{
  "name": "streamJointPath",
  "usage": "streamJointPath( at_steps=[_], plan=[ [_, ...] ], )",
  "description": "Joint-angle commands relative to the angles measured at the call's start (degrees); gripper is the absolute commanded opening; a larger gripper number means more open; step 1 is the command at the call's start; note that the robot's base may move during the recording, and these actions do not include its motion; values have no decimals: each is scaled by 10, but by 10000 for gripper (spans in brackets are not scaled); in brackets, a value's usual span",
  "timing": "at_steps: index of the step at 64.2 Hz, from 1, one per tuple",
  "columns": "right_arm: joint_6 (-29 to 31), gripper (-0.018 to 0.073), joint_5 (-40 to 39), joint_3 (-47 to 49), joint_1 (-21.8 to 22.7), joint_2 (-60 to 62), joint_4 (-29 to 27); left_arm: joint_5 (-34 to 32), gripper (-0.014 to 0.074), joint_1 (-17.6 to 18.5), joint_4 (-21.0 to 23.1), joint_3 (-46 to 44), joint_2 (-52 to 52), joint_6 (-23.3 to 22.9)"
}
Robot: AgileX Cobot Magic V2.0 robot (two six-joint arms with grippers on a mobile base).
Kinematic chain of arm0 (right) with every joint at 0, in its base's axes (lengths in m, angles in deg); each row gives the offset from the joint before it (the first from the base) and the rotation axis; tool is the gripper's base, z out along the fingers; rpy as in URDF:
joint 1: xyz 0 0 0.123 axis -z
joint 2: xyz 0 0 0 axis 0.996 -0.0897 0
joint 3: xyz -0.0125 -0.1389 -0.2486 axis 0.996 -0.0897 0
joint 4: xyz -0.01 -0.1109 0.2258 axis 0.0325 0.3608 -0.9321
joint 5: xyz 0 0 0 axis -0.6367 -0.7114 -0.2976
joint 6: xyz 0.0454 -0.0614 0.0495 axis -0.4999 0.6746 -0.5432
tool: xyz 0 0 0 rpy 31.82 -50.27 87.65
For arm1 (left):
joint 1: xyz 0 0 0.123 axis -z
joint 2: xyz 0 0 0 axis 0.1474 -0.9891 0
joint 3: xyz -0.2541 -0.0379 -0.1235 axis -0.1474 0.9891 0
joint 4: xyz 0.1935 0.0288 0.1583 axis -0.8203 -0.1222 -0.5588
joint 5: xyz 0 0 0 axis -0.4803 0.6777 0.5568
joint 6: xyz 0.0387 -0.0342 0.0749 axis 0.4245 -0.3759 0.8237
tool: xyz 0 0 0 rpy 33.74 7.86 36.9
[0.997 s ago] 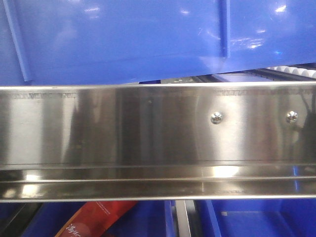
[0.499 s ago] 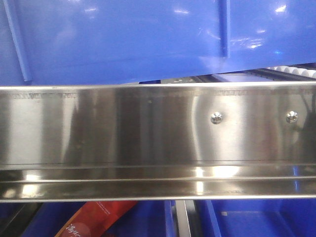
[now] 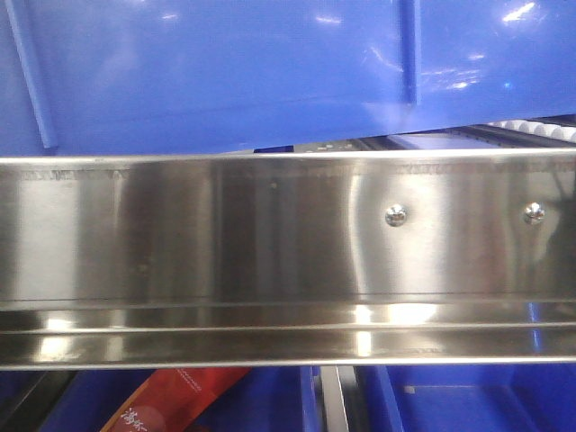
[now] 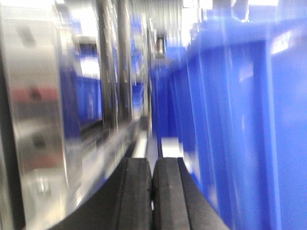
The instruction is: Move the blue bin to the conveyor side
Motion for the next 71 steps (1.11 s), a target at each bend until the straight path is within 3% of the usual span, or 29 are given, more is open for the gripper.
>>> streamJointPath(
  at_steps=[1,6,19,30,42,52,63,71],
  plan=[
    [-10,-79,36,59,3,1,-12,33,-18,4,4,-57,2,-3],
    [-10,-79,130,127,3,1,-9,108,-18,4,0,-125,2,-3],
    [16,-79,330,318,3,-101,25,225,-18,4,8,-272,-71,-3],
    [90,-79,444,474,3,-256,52,322,-18,4,29,-411,-205,-3],
    [93,-79,609,647,3,-422,52,430,-18,4,41,-536,-346,-3],
    [93,-79,666,744,3,-508,46,426,-18,4,45,-580,-413,-3],
    [91,-79,649,789,2,-573,30,403,-18,4,46,-585,-446,-3],
    [91,-79,701,850,0,-635,30,438,-18,4,46,-627,-490,-3]
  ],
)
